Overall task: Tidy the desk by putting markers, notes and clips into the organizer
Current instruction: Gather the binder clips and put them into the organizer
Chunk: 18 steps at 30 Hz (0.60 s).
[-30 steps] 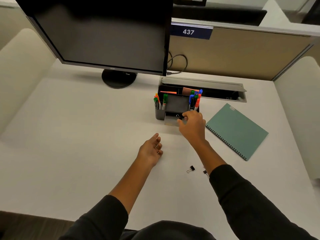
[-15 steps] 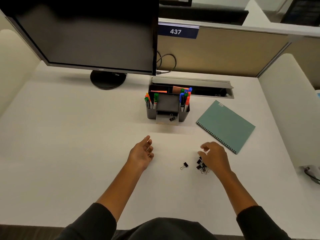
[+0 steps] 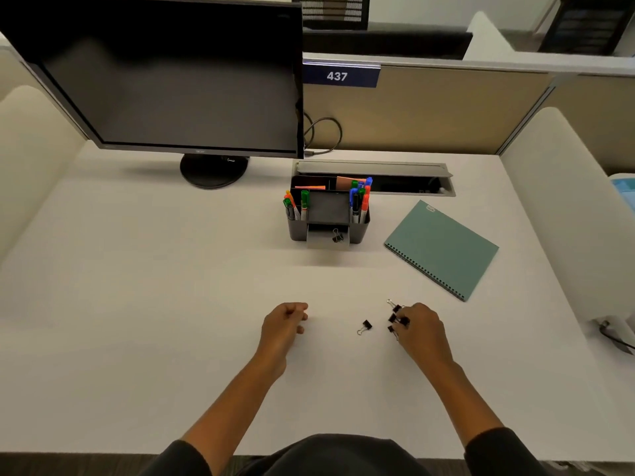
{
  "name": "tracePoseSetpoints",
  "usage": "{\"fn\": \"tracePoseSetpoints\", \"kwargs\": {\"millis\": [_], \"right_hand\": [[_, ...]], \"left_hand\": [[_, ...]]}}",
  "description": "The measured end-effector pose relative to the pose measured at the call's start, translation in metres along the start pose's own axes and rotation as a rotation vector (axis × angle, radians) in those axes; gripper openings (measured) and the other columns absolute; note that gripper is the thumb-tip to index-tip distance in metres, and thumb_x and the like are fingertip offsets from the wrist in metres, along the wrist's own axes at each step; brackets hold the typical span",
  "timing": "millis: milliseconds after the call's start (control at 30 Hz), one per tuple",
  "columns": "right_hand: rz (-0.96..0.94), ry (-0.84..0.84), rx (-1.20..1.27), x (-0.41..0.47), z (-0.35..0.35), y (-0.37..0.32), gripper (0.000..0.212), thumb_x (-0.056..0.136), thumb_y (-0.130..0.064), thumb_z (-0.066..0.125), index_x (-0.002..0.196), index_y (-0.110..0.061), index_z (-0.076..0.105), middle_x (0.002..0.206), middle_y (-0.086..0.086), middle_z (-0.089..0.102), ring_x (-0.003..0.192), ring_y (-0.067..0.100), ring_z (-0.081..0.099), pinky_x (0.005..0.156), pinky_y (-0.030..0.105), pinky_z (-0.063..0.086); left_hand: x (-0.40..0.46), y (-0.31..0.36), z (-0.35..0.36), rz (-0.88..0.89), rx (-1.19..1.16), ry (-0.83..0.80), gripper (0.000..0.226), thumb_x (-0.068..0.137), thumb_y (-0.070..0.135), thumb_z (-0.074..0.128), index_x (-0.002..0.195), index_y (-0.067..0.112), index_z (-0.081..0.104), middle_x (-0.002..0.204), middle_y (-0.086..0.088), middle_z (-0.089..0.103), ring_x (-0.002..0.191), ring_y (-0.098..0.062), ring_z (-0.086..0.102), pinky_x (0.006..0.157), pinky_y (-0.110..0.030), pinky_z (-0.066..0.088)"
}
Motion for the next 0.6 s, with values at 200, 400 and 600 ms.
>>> {"fn": "tracePoseSetpoints", "kwargs": {"millis": [200, 400, 600], "right_hand": [[0.017, 0.113, 0.312, -0.017, -0.023, -0.021, 0.014, 0.085, -0.008, 0.079, 0.098, -0.013, 0.078, 0.093, -0.001, 0.073, 0.079, 0.013, 0.069, 0.076, 0.030, 0.059], [0.146, -0.088, 1.044, -0.037, -0.051, -0.062, 0.027, 0.085, 0.005, 0.075, 0.107, -0.011, 0.076, 0.097, 0.004, 0.079, 0.087, 0.020, 0.076, 0.072, 0.024, 0.059], [0.079, -0.083, 1.036, -0.041, -0.048, -0.076, 0.028, 0.084, 0.002, 0.079, 0.108, -0.012, 0.074, 0.094, 0.004, 0.079, 0.085, 0.025, 0.077, 0.077, 0.034, 0.063]], "left_hand": [[-0.025, -0.001, 0.022, 0.107, 0.146, -0.181, 0.013, 0.098, 0.034, 0.066, 0.104, 0.025, 0.074, 0.097, 0.005, 0.077, 0.077, -0.013, 0.073, 0.069, -0.027, 0.052], [-0.040, 0.030, 0.054, 0.157, 0.055, -0.378, 0.022, 0.098, 0.036, 0.069, 0.117, 0.026, 0.073, 0.102, 0.006, 0.080, 0.088, -0.020, 0.078, 0.082, -0.032, 0.055], [-0.037, 0.052, 0.055, 0.264, 0.089, -0.375, 0.014, 0.089, 0.027, 0.080, 0.102, 0.021, 0.080, 0.094, 0.000, 0.080, 0.081, -0.020, 0.076, 0.071, -0.025, 0.055]]}}
Point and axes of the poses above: each hand's wrist, its own x-axis towards the middle knuckle, its own z-axis out of the palm, y = z × x, the point moved 1 cm from there along x, towards the middle knuckle
